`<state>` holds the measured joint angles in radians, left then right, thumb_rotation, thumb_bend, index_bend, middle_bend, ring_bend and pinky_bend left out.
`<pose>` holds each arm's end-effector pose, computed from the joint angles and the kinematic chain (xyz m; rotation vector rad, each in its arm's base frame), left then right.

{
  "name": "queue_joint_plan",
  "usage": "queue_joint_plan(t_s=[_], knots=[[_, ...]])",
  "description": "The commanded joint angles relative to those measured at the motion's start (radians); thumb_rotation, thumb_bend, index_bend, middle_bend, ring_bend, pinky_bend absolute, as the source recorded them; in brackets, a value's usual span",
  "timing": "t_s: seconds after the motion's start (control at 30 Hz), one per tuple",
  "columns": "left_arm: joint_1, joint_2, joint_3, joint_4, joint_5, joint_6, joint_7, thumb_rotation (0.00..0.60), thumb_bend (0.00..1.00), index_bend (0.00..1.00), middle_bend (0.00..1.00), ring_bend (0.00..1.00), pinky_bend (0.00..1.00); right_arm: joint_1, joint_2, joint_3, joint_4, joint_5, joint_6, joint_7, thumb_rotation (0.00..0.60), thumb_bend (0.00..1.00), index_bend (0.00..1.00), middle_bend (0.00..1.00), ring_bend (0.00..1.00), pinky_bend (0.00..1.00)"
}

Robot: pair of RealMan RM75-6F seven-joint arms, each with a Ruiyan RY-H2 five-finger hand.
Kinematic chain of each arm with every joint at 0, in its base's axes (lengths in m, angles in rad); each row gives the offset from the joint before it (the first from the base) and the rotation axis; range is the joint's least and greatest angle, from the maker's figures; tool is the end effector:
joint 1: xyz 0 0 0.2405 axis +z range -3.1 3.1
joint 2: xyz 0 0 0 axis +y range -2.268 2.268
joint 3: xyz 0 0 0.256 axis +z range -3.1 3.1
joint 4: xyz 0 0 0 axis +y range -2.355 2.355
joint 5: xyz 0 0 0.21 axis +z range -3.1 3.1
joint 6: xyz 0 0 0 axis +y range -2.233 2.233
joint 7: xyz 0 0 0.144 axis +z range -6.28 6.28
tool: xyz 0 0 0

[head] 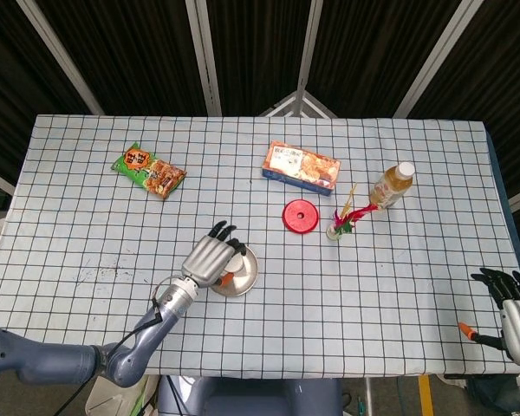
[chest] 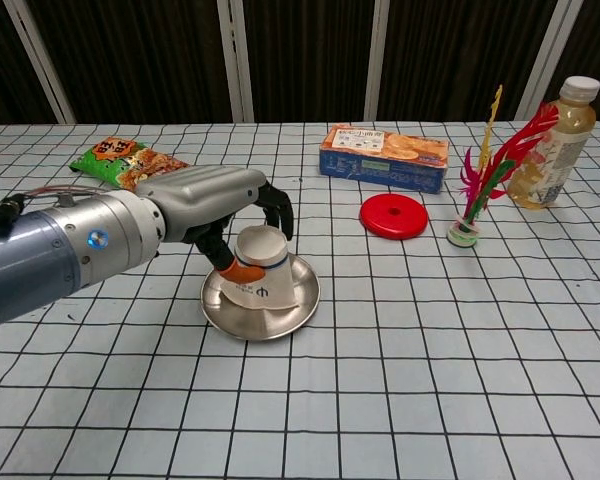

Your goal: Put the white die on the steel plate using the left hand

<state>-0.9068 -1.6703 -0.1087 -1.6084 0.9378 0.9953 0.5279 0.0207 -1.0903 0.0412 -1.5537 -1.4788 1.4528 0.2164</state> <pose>-0.0760 0.3054 -0.0681 -2.0741 -0.9609 -0.9217 -0.3409 -0.1587 0.1710 1.2846 -1.0740 0.9223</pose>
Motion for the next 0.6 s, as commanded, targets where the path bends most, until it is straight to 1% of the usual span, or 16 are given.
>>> queue_joint_plan(t_s=[0.03,0.23,0.3,0.47,0.6], knots=[[0.007,0.037,-0.012,-0.05,-0.016,-0.043,-0.041,0.6,0.46,0.4,0.46,0.1,0.02,0.0,0.002,-0.001,-0.003,0.002,-0.002,-0.002,0.6,0.1,0.25,0.19,0.13,0.0],[0.017,0.079,-0.006,-0.099,0.007,-0.032,-0.044,0.6,0.46,0.4,0.46,0.1,0.02,-0.001,0.004,0.0,-0.009,0.005,-0.002,-0.007,0.6,0.1,0.25,0.19,0.13,0.0],[0.02,0.089,-0.001,-0.109,-0.004,-0.037,-0.041,0.6,0.46,0.4,0.46,0.1,0.02,0.0,0.005,0.0,-0.011,0.005,-0.003,-0.007,0.6,0.1,0.25,0.19,0.13,0.0],[0.017,0.107,0.01,-0.117,-0.035,-0.059,-0.032,0.6,0.46,0.4,0.46,0.1,0.02,-0.002,0.006,0.0,-0.014,0.008,-0.003,-0.009,0.6,0.1,0.25,0.19,0.13,0.0],[0.011,0.114,0.03,-0.098,-0.024,-0.042,0.019,0.6,0.46,0.4,0.46,0.1,0.02,-0.003,0.007,0.001,-0.014,0.01,-0.003,-0.004,0.6,0.1,0.25,0.19,0.13,0.0]])
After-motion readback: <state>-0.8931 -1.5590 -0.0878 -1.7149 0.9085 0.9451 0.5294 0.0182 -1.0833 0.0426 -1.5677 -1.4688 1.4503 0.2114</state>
